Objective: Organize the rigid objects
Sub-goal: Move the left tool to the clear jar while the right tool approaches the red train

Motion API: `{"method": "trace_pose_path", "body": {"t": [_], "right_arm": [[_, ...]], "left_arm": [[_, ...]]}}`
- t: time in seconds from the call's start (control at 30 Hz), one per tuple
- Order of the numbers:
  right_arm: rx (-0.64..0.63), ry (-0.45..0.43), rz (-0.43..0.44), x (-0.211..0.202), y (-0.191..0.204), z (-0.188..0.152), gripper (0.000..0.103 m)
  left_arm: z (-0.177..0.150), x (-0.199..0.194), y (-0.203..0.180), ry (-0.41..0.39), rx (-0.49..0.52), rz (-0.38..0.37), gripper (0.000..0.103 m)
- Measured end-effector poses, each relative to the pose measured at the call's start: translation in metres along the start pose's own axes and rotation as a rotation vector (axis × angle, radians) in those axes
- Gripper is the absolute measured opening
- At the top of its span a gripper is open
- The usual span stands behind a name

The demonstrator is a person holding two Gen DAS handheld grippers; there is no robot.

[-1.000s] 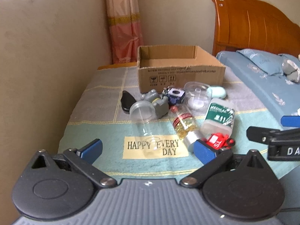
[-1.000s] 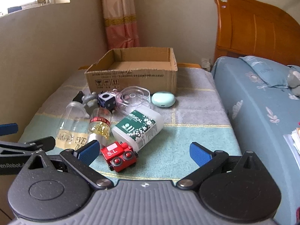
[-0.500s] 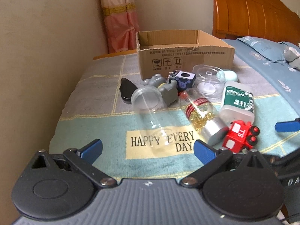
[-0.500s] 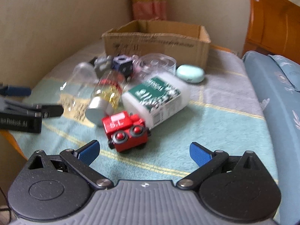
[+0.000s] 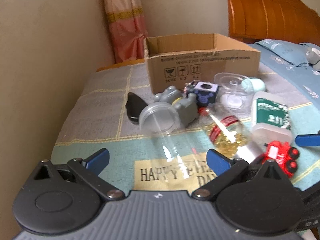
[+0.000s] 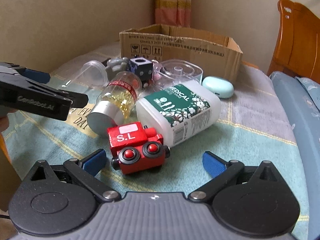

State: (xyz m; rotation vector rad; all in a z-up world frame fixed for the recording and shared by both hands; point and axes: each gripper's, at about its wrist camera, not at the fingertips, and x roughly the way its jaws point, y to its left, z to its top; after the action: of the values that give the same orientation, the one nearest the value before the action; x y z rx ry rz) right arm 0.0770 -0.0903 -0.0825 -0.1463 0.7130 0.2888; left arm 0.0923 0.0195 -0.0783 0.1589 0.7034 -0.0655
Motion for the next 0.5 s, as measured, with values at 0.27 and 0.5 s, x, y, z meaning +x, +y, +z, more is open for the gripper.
{"method": "trace_pose_path", "body": {"t": [0.27,0.5], "right_arm": [[-0.008,-0.010,0.006,-0.001,-0.004,0.000,0.103],[-0.007,-0.019,0.007,-0.001,-0.004,-0.001,0.103]], "left_arm": [[-0.012,0.006,0.025,0.031,0.025,0.075,0.102],[-0.017,0.015,0.042,0.069,-0.029,0.026,0.102]]}}
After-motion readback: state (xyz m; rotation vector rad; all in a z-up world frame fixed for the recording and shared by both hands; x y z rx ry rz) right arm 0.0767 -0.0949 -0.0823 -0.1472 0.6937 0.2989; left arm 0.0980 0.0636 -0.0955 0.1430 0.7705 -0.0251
